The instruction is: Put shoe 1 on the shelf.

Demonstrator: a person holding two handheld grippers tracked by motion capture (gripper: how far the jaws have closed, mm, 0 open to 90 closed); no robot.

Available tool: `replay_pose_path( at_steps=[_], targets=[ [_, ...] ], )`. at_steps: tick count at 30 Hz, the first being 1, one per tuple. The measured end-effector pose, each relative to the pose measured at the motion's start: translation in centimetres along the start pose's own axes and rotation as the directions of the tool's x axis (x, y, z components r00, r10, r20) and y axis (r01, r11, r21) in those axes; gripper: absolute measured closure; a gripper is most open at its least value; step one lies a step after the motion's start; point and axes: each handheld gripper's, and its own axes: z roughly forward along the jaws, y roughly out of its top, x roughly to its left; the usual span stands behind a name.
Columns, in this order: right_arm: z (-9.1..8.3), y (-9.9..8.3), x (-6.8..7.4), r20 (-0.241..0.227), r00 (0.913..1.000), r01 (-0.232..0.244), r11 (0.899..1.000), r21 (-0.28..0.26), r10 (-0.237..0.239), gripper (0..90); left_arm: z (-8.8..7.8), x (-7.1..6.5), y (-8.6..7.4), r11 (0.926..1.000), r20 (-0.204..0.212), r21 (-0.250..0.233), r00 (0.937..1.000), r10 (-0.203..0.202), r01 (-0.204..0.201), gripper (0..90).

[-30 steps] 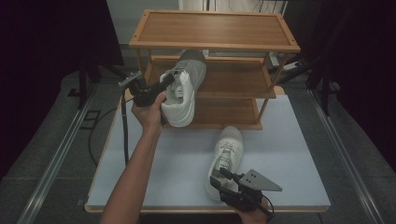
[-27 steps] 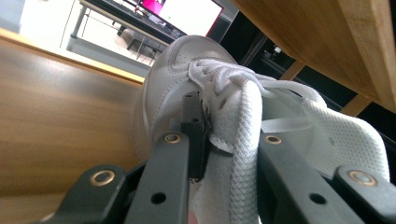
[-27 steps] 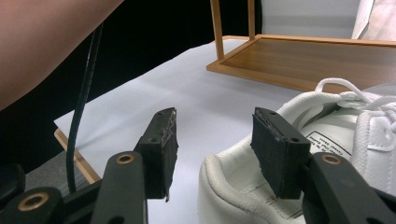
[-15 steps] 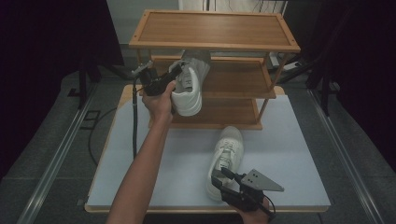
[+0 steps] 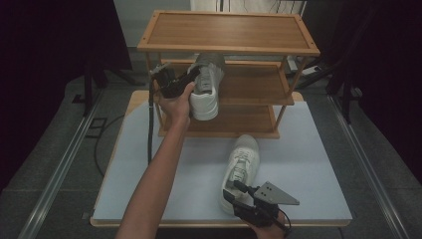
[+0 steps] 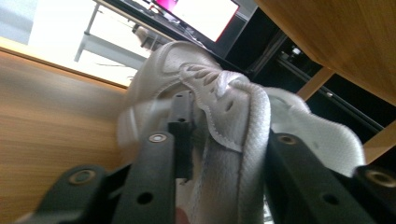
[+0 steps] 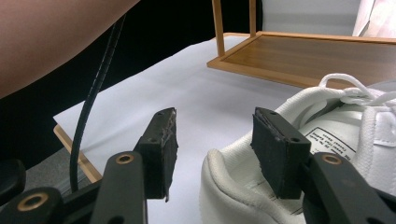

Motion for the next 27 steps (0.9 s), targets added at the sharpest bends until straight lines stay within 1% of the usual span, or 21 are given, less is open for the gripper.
replay_pose_path(
  at_steps=[1, 3, 4, 6, 8, 9, 10, 11, 13, 14, 15, 18, 20, 24, 26, 27],
  targets=[
    [0.0, 0.0, 0.0, 0.0, 1.0, 0.0, 1.0, -0.001, 0.0, 49.6, 0.2, -0.1, 0.0, 0.9999, 0.007, 0.012, 1.0, 0.004, -0.004, 66.5],
    [0.0, 0.0, 0.0, 0.0, 1.0, 0.0, 1.0, 0.0, 0.0, 49.7, 0.6, -0.2, 0.1, 0.9994, 0.036, 0.036, 0.9994, 0.003, -0.004, 60.6],
    [-0.1, 0.0, 0.0, 0.0, 1.0, -0.001, 1.0, -0.001, 0.001, 49.7, 0.6, -0.2, 0.2, 0.9992, 0.032, 0.039, 0.9995, 0.001, -0.003, 57.8],
    [-0.1, 0.0, 0.0, 0.0, 1.0, -0.001, 1.0, -0.001, 0.001, 49.7, 0.8, 0.0, 0.4, 0.9985, 0.041, 0.045, 0.9985, -0.035, 0.033, 52.8],
    [-0.1, 0.0, 0.0, -0.002, 1.0, 0.001, 1.0, 0.001, -0.001, 49.7, 0.9, 0.3, 0.5, 0.9974, 0.059, 0.05, 0.9967, -0.054, 0.051, 49.6],
    [-0.1, 0.0, 0.0, -0.002, 1.0, 0.001, 1.0, 0.001, -0.001, 49.7, 0.9, 0.3, 0.5, 0.9974, 0.059, 0.05, 0.9967, -0.054, 0.051, 48.7],
    [0.0, -0.1, 0.0, 0.0, 1.0, 0.002, 1.0, 0.003, -0.002, 49.6, 0.9, 0.3, 0.5, 0.9975, 0.066, 0.058, 0.9969, -0.043, 0.04, 47.3],
    [0.0, -0.1, 0.0, 0.0, 1.0, 0.004, 1.0, 0.003, -0.004, 49.6, 0.8, 0.2, 0.6, 0.9981, 0.072, 0.055, 0.997, -0.029, 0.025, 44.6],
    [0.0, -0.1, 0.0, 0.002, 1.0, 0.007, 1.0, 0.006, -0.007, 49.5, 0.8, 0.0, 0.6, 0.9983, 0.07, 0.053, 0.9971, -0.029, 0.025, 39.6],
    [0.1, -0.1, 0.0, 0.004, 1.0, 0.005, 1.0, 0.006, -0.005, 49.6, 1.0, -0.1, 0.8, 0.998, 0.065, 0.055, 0.9973, -0.035, 0.032, 38.9],
    [0.1, -0.1, 0.0, 0.004, 1.0, 0.003, 1.0, 0.007, -0.004, 49.5, 1.0, -0.1, 0.8, 0.9979, 0.068, 0.061, 0.9973, -0.026, 0.022, 38.4],
    [0.1, -0.1, 0.0, 0.005, 1.0, 0.006, 1.0, 0.007, -0.006, 49.5, 1.0, -0.4, 0.9, 0.9988, 0.053, 0.044, 0.9983, -0.025, 0.022, 34.9],
    [0.1, -0.2, 0.0, 0.007, 0.9999, 0.009, 1.0, 0.009, -0.009, 49.5, 1.0, -0.5, 0.9, 0.9986, 0.048, 0.047, 0.9985, -0.026, 0.024, 30.7],
    [0.2, -0.3, 0.1, 0.001, 0.9999, 0.011, 1.0, 0.016, -0.011, 49.5, 1.1, -0.7, 1.2, 0.9986, 0.029, 0.05, 0.9994, -0.019, 0.018, 27.8],
    [0.2, -0.3, 0.2, -0.002, 0.9999, 0.012, 1.0, 0.017, -0.012, 49.5, 1.1, -0.7, 1.3, 0.9988, 0.031, 0.047, 0.9993, -0.019, 0.017, 25.6],
    [0.2, -0.3, 0.2, -0.001, 0.9999, 0.011, 1.0, 0.017, -0.011, 49.5, 0.8, -0.8, 1.6, 0.9994, 0.056, 0.019, 0.998, -0.03, 0.029, 23.8]
  ],
)
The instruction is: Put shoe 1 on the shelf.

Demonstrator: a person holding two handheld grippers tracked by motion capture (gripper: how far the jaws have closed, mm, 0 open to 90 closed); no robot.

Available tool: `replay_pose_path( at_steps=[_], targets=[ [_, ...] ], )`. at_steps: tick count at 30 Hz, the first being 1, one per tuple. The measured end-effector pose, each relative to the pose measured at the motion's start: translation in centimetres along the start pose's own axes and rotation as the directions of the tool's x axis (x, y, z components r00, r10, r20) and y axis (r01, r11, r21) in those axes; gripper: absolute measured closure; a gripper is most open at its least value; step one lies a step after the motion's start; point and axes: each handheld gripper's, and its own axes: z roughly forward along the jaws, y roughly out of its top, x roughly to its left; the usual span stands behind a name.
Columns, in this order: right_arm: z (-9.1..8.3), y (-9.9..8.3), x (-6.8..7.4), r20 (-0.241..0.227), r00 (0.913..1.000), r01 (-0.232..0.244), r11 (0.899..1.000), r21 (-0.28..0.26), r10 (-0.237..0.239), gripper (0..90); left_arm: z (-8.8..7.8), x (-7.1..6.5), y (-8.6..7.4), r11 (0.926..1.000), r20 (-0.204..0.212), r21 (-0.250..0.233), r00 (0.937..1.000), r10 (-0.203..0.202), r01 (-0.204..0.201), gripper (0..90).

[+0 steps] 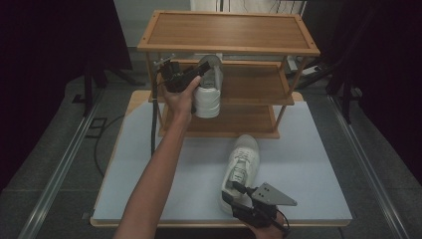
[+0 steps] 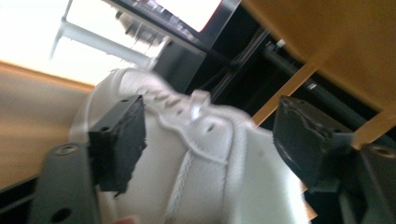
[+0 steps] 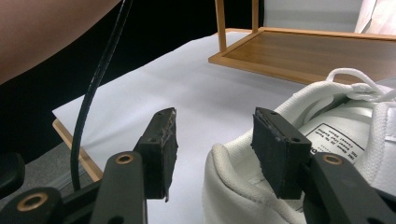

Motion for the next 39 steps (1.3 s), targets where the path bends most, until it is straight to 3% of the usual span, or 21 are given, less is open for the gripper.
replay_pose_path(
  at_steps=[2, 3, 9, 15, 19, 24, 25, 30, 33, 35, 39],
  targets=[
    [0.0, 0.0, 0.0, -0.001, 1.0, 0.0, 1.0, 0.001, 0.0, 49.5, -0.1, -0.2, 0.1, 1.0, 0.009, -0.008, 1.0, -0.004, 0.004, 25.3],
    [0.0, 0.0, -0.1, -0.001, 1.0, -0.001, 1.0, -0.001, 0.001, 49.5, -0.1, -0.3, 0.1, 0.9996, 0.0, 0.01, 0.9997, 0.025, -0.025, 25.1],
    [0.1, 0.0, 0.1, -0.004, 1.0, 0.001, 1.0, 0.001, -0.001, 49.4, -0.9, -0.3, 0.1, 0.9996, 0.006, -0.004, 0.9996, 0.029, -0.029, 26.1],
    [0.3, -0.2, 0.2, -0.01, 0.9999, 0.007, 1.0, 0.009, -0.007, 49.4, -2.4, -0.8, 0.4, 0.9983, 0.011, 0.002, 0.9983, 0.057, -0.058, 33.8],
    [0.5, -0.3, 0.4, -0.013, 0.9999, 0.011, 1.0, 0.019, -0.011, 49.3, -4.1, -1.4, 0.0, 0.9972, 0.02, 0.014, 0.9971, 0.074, -0.074, 44.1],
    [0.6, -0.3, 0.6, -0.019, 0.9997, 0.014, 1.0, 0.023, -0.014, 49.3, -5.9, -1.8, -0.6, 0.9947, 0.037, 0.015, 0.9942, 0.101, -0.101, 64.6],
    [0.6, -0.3, 0.7, -0.02, 0.9997, 0.016, 1.0, 0.022, -0.016, 49.3, -6.8, -1.9, -1.0, 0.9943, 0.063, 0.017, 0.9926, 0.104, -0.105, 68.2],
    [0.5, -0.2, 0.7, -0.017, 0.9997, 0.017, 1.0, 0.016, -0.017, 49.3, -9.0, -2.1, -2.5, 0.9929, 0.116, 0.026, 0.9868, 0.112, -0.116, 81.4],
    [0.5, -0.2, 0.6, -0.013, 0.9998, 0.016, 1.0, 0.014, -0.016, 49.3, -9.7, -2.3, -3.3, 0.9908, 0.125, 0.026, 0.9837, 0.128, -0.133, 85.7],
    [0.5, -0.2, 0.6, -0.013, 0.9998, 0.017, 1.0, 0.017, -0.016, 49.3, -10.5, -2.5, -4.7, 0.9859, 0.133, 0.032, 0.9783, 0.159, -0.164, 87.7],
    [0.8, -0.4, 0.8, -0.016, 0.9996, 0.023, 0.999, 0.023, -0.022, 49.1, -10.7, -2.8, -6.6, 0.9789, 0.13, 0.055, 0.9734, 0.188, -0.197, 89.4]
  ],
)
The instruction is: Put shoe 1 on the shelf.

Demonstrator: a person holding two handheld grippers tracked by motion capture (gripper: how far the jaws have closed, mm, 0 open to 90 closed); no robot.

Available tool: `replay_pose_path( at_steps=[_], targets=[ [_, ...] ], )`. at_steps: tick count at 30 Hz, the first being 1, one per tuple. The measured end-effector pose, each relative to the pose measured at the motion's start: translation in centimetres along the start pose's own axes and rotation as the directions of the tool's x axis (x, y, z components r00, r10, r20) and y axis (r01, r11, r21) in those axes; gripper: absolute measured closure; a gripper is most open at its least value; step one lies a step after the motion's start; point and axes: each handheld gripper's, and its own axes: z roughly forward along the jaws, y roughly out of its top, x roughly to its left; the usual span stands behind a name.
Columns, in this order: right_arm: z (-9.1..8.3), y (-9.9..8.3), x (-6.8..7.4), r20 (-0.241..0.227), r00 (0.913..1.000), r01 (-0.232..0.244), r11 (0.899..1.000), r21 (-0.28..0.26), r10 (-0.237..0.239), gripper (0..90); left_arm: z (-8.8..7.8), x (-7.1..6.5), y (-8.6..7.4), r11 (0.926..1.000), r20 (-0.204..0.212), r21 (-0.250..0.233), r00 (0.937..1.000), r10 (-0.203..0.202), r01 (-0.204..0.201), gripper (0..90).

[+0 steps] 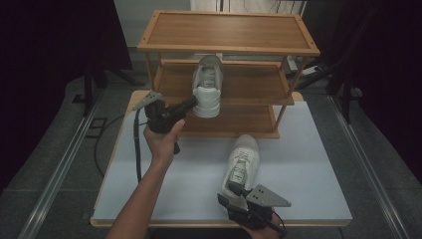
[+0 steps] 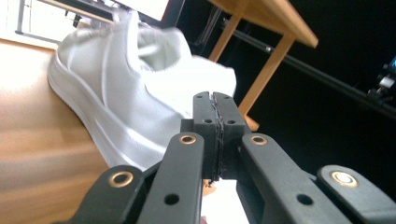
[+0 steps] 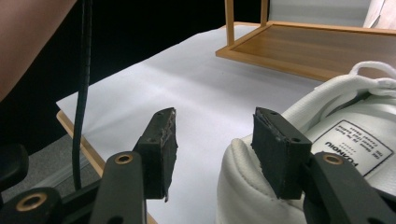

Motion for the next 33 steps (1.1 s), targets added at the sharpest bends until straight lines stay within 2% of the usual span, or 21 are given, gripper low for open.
replay_pose_path(
  at_steps=[5, 6, 8, 11, 16, 21, 24, 26, 29, 33],
  targets=[
    [0.1, -0.1, 0.1, 0.001, 1.0, 0.003, 1.0, 0.006, -0.003, 48.3, 1.1, -0.4, -1.0, 0.9994, -0.024, 0.025, 0.9994, 0.025, -0.025, 89.4],
    [0.1, -0.1, 0.1, -0.002, 1.0, 0.001, 1.0, 0.006, -0.001, 48.3, 1.8, -0.5, -1.2, 0.9987, -0.044, 0.033, 0.9982, 0.041, -0.04, 89.3],
    [0.0, 0.0, 0.0, 0.0, 1.0, 0.001, 1.0, 0.003, -0.001, 48.3, 2.2, -0.4, -1.2, 0.9994, -0.034, 0.023, 0.999, 0.028, -0.028, 89.9],
    [-0.3, 0.1, -0.1, 0.004, 1.0, -0.005, 1.0, -0.01, 0.005, 48.5, 2.7, -0.5, -1.2, 0.999, -0.046, 0.018, 0.9981, 0.041, -0.041, 90.0],
    [-0.7, 0.4, -0.1, 0.009, 0.9999, -0.005, 1.0, -0.031, 0.006, 48.6, 3.5, -0.2, -1.0, 0.9995, -0.064, 0.014, 0.9975, 0.031, -0.03, 90.0],
    [-1.0, 0.6, -0.1, 0.01, 0.9999, -0.003, 0.999, -0.041, 0.004, 48.6, 3.6, -0.1, -0.9, 0.9996, -0.055, 0.015, 0.9982, 0.024, -0.023, 89.9],
    [-1.0, 0.7, 0.0, 0.009, 1.0, -0.002, 0.999, -0.044, 0.002, 48.6, 3.4, -0.1, -1.2, 0.9995, -0.045, 0.016, 0.9986, 0.027, -0.026, 84.8],
    [-1.0, 0.7, 0.0, 0.007, 1.0, -0.001, 0.999, -0.048, 0.002, 48.7, 3.2, 0.1, -1.3, 0.9998, -0.033, 0.015, 0.9994, 0.01, -0.01, 82.1],
    [-1.1, 0.8, 0.1, 0.007, 1.0, 0.003, 0.999, -0.053, -0.003, 49.6, 2.9, 0.3, -1.4, 0.9999, -0.028, 0.014, 0.9996, 0.008, -0.008, 74.7],
    [-1.2, 0.8, 0.4, -0.006, 0.9999, 0.015, 0.998, -0.054, -0.016, 56.5, 1.7, 0.4, -1.8, 0.9997, -0.007, 0.023, 0.9999, 0.008, -0.008, 61.7]
  ],
)
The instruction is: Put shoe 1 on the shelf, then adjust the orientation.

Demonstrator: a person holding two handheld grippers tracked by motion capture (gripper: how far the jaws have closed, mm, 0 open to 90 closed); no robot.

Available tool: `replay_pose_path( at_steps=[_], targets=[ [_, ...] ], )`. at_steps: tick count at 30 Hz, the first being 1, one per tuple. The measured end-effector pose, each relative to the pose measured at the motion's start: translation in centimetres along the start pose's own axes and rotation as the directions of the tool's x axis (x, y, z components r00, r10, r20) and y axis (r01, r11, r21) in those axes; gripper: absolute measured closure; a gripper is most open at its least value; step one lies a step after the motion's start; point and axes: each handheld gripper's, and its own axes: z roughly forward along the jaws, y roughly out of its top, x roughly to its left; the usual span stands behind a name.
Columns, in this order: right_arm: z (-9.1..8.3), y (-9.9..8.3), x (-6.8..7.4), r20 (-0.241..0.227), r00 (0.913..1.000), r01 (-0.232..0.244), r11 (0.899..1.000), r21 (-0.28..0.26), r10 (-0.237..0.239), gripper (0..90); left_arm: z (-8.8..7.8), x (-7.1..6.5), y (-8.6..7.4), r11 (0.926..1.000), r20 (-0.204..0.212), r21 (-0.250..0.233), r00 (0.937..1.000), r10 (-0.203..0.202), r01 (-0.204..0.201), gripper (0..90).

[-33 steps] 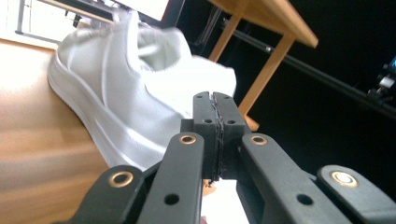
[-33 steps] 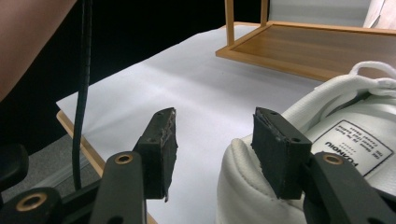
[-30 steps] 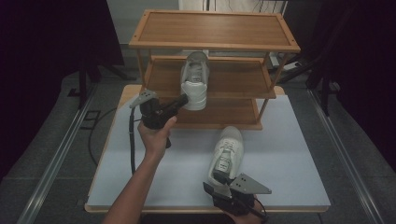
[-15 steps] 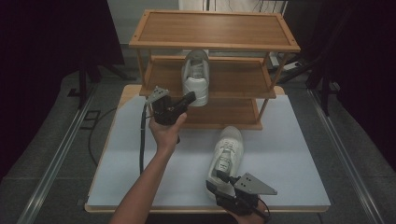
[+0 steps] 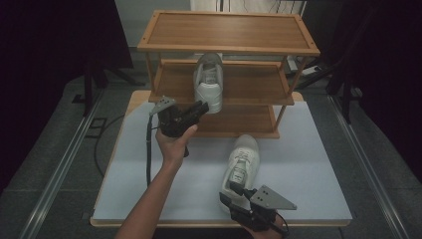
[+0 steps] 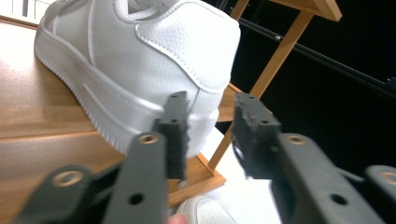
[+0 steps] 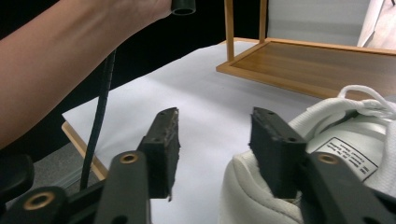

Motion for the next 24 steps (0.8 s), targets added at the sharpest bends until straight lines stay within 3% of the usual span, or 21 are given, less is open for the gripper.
replay_pose_path(
  at_steps=[1, 4, 8, 10, 17, 24],
  targets=[
    [0.0, 0.0, 0.1, -0.002, 1.0, 0.009, 1.0, -0.001, -0.009, 56.5, 0.0, 0.0, 0.0, 1.0, 0.0, 0.0, 1.0, 0.0, 0.0, 57.5],
    [0.1, 0.0, 0.6, -0.019, 0.9993, 0.032, 0.999, 0.01, -0.032, 68.1, -1.8, 0.5, -0.8, 0.9997, 0.004, 0.02, 0.9999, 0.011, -0.011, 49.3],
    [0.9, -0.2, 1.2, -0.018, 0.998, 0.062, 0.997, 0.051, -0.061, 77.2, -3.9, 1.4, -2.1, 0.9977, -0.044, 0.054, 0.9981, 0.043, -0.04, 44.0],
    [1.2, -0.3, 1.3, -0.01, 0.9977, 0.068, 0.996, 0.066, -0.067, 78.4, -4.4, 1.8, -2.5, 0.9976, -0.047, 0.06, 0.9982, 0.037, -0.034, 42.3],
    [3.5, -0.9, 2.1, 0.005, 0.9924, 0.121, 0.982, 0.143, -0.123, 80.7, -7.4, 4.9, -5.5, 0.995, -0.08, 0.09, 0.9962, -0.035, 0.042, 40.3],
    [4.4, -1.1, 1.7, 0.058, 0.9895, 0.121, 0.978, 0.171, -0.133, 81.9, -9.1, 6.3, -7.4, 0.9901, -0.09, 0.102, 0.9921, -0.087, 0.096, 39.6]
  ],
)
